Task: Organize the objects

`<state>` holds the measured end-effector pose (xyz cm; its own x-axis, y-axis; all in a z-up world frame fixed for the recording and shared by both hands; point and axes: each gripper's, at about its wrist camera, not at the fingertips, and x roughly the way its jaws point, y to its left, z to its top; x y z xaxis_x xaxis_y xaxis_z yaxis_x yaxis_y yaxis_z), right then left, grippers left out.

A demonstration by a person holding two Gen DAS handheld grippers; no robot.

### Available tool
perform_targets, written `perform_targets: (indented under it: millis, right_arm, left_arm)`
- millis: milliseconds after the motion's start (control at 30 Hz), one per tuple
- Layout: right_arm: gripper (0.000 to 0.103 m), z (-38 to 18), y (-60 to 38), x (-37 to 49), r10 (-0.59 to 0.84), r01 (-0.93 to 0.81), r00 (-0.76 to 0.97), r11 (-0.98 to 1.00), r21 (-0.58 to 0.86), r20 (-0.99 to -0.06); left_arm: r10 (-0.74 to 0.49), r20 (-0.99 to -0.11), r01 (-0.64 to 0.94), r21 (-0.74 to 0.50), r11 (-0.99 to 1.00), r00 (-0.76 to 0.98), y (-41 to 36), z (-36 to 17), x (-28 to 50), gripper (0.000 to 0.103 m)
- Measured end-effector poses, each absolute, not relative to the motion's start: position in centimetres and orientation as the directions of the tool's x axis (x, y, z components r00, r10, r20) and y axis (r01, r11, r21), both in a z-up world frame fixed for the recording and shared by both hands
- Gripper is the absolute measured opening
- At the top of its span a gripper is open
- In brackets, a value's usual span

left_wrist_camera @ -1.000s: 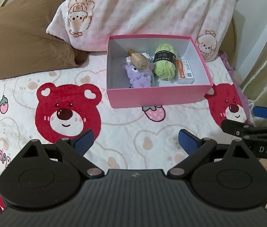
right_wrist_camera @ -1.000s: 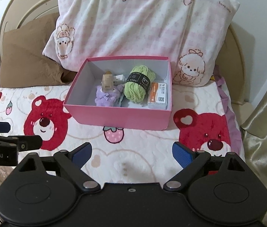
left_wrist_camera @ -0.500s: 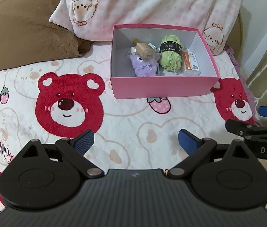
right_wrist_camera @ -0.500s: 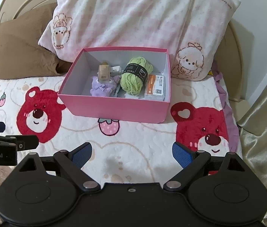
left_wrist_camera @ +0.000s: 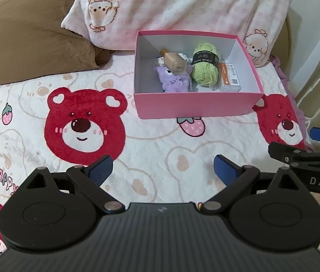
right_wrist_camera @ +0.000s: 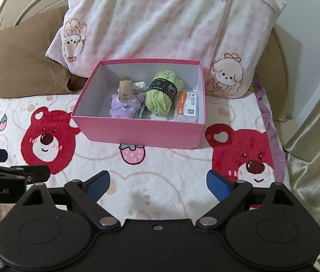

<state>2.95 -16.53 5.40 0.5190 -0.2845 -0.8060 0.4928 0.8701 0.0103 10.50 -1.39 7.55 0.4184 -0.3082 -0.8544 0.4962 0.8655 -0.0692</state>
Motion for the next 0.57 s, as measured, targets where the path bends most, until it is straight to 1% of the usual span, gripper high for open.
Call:
perform_targets:
  millis: [67, 133, 567]
  right_arm:
    - [0.094, 5.30, -16.52, 3.05, -0.284, 0.495, 0.516, 0.869, 0.011, -0.808]
    - [0.094, 5.14, -16.57, 3.11, -0.284, 0.496, 0.512, 0.868, 0.009, -0.811]
    - [0.094, 4.83, -16.59, 3.12, -0.296, 0.508, 0.496, 0.862, -0.004, -0.816]
  left_arm:
    - [-0.299, -0.857, 0.493, -0.062, 0.868, 0.419, -1.46, 7.44, 10.54, 0.098]
    - [-0.290, -0.861, 0.487, -0.057, 0.871, 0.418, -1.53, 7.30, 10.53, 0.102]
    - [-0.273, -0.858, 0.488, -0.031, 0.873, 0.435, -1.42, 7.23, 10.31, 0.102]
